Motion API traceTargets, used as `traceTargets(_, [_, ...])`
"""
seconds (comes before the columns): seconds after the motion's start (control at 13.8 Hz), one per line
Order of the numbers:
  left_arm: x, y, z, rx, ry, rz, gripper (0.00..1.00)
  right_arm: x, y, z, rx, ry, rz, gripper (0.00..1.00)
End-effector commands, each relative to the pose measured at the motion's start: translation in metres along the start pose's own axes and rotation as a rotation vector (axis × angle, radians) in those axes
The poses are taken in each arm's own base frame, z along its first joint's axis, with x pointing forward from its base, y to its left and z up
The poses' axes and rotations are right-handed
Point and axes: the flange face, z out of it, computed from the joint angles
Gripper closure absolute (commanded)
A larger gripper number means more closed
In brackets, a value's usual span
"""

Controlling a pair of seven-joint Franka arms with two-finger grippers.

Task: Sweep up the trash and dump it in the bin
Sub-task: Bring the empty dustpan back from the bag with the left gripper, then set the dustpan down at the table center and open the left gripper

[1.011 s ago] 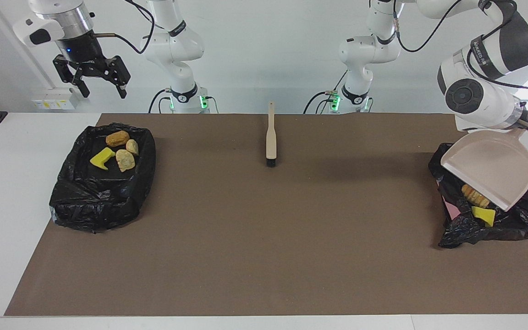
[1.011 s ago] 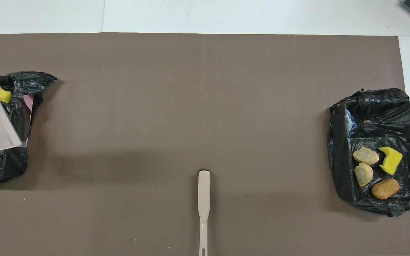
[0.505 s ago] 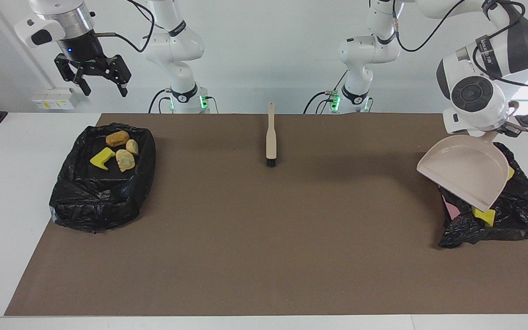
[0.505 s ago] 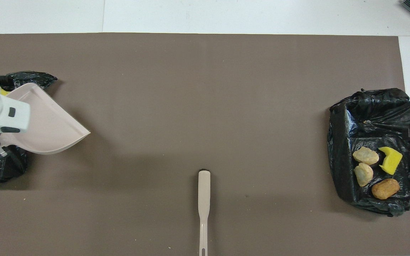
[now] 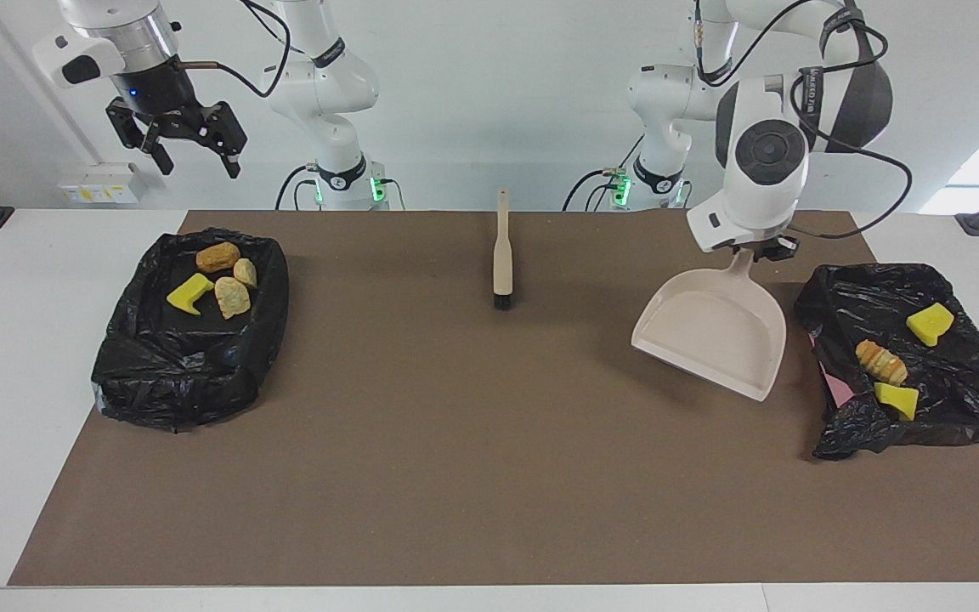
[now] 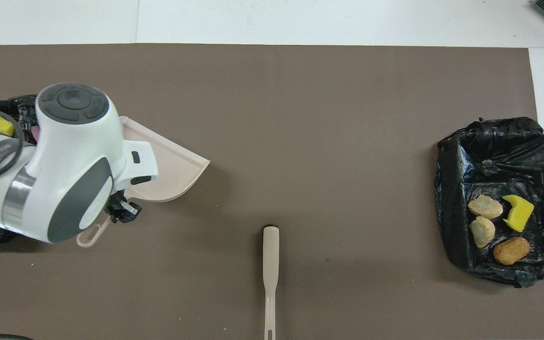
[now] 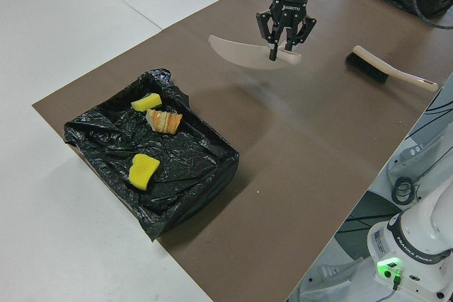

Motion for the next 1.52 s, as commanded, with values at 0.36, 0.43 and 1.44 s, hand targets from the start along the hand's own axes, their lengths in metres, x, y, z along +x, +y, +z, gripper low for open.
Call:
traceTargets(0.36, [0.081, 0.129, 0.016, -0.121, 0.157, -0.163, 1.0, -0.007, -0.002, 0.001, 0.013, -0.008, 0.009, 0.0])
traceTargets(0.43, [0.09, 0.14, 0.017, -0.132, 0.171, -0.187, 1.0, -0.007, -0.002, 0.001, 0.013, -0.008, 0.009, 0.0])
traceTargets(1.44, [0.161, 0.212, 0.022, -0.258, 0.31, -0.407, 0.0, -0.013, -0.007, 0.004, 0.015, -0.005, 0.001, 0.0])
